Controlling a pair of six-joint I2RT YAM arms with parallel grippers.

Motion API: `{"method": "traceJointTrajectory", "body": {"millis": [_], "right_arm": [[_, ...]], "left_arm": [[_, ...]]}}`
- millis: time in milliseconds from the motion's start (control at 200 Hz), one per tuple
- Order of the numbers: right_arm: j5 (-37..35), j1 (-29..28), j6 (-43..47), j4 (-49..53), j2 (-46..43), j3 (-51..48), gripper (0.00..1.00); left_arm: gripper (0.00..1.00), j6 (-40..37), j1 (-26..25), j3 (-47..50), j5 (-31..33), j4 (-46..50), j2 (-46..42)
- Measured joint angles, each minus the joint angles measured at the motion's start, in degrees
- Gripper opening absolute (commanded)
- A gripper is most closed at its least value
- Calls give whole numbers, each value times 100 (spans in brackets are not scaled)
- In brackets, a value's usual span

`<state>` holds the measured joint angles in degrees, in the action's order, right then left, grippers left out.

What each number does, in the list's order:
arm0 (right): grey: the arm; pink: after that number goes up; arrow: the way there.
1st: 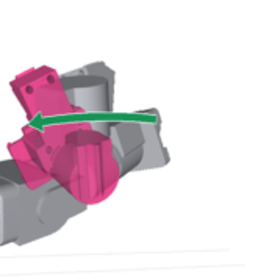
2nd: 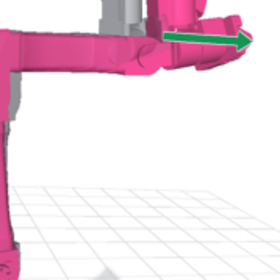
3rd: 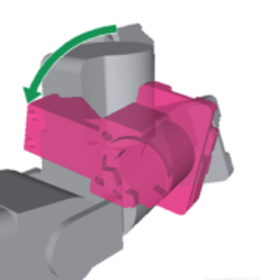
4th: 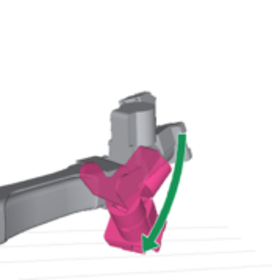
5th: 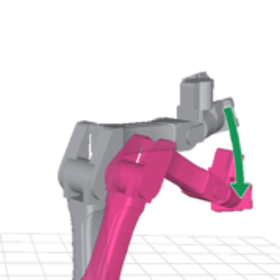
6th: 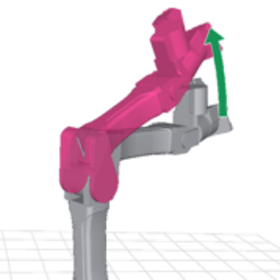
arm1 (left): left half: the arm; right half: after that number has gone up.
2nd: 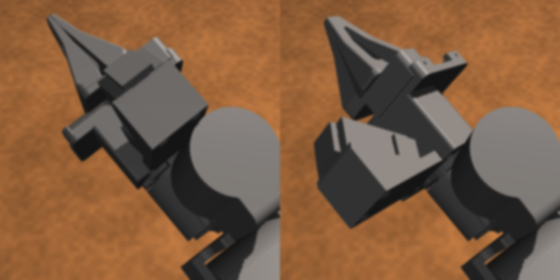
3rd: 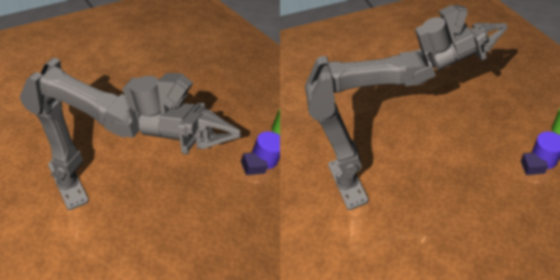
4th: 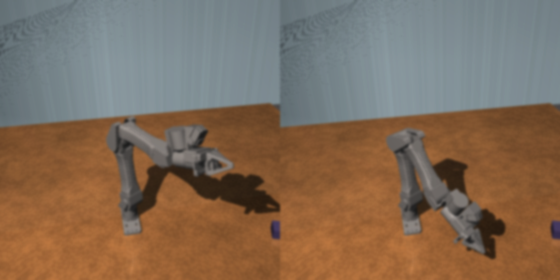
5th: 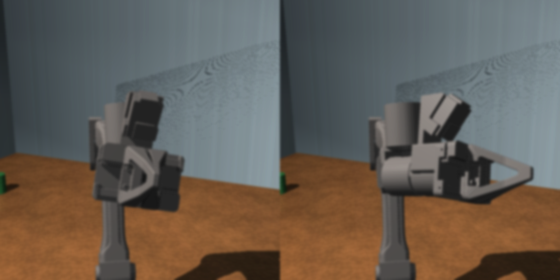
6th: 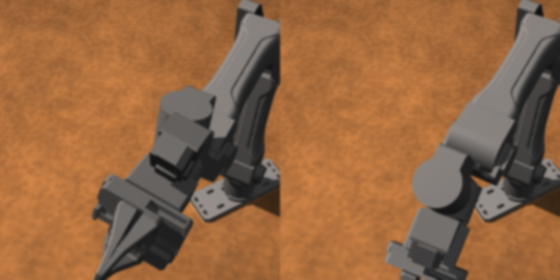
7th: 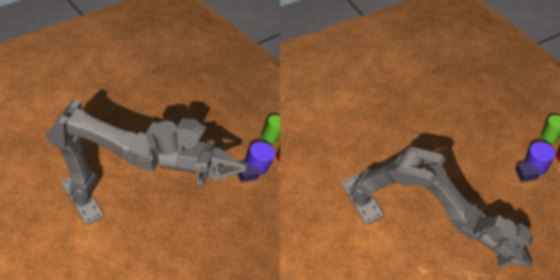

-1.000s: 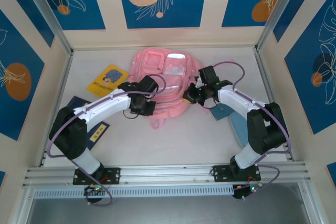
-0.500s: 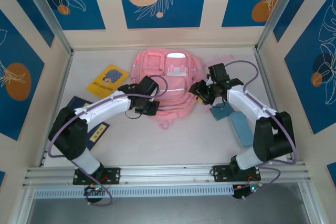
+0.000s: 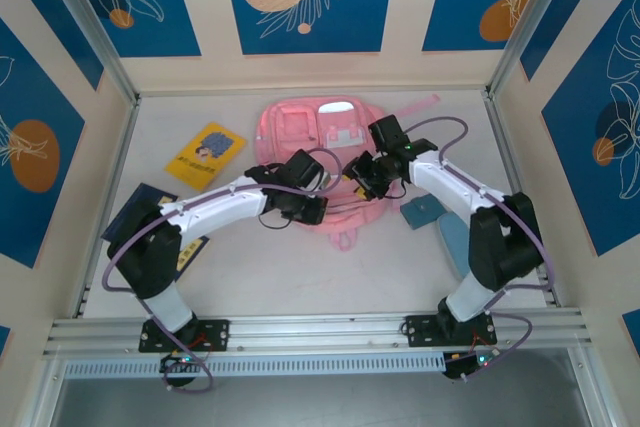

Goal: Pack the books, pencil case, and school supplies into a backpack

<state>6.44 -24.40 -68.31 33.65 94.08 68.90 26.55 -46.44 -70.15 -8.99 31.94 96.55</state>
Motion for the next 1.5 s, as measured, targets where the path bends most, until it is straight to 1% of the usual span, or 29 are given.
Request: {"method": "traceJointTrajectory", "body": {"millis": [115, 215, 270, 410, 550, 575, 655, 775, 915, 1055, 1160, 1325, 1500], "right_arm": [[20, -42, -291, 48, 358, 52, 46], [20, -87, -459, 66, 452, 52, 49], [26, -90, -516, 31, 468, 52, 50], [129, -87, -520, -31, 743, 219, 46], [122, -87, -531, -7, 907, 302, 31], [101, -87, -527, 24, 909, 302, 26], [22, -87, -481, 79, 909, 334, 16], [-136, -76, -376, 122, 828, 398, 7], [-356, -72, 4, 219, 483, 428, 4], [-433, 0, 439, 313, 2, 428, 4], [-229, 166, 675, 330, -245, 431, 4], [177, 393, 907, 363, -275, 527, 3], [407, 505, 1102, 455, -275, 691, 3]], "left_arm": [[0, 4, -20, 0, -4, -7, 68], [0, 4, -24, 0, -4, -13, 70], [0, 4, -24, 0, -2, -22, 70], [0, 4, -24, 0, -2, -24, 72], [0, 4, -24, 0, 0, -24, 72], [0, 4, -24, 0, 0, -24, 72], [0, 4, -24, 0, 0, -22, 72], [0, -15, -26, 0, 7, -2, 72], [0, -177, -33, -15, 118, 83, 70], [0, -424, -24, -52, 205, 232, 70], [0, -579, -20, -52, 210, 286, 66], [0, -796, 15, -24, 356, 293, 24], [0, -1049, 173, 278, 546, 179, -321]]}}
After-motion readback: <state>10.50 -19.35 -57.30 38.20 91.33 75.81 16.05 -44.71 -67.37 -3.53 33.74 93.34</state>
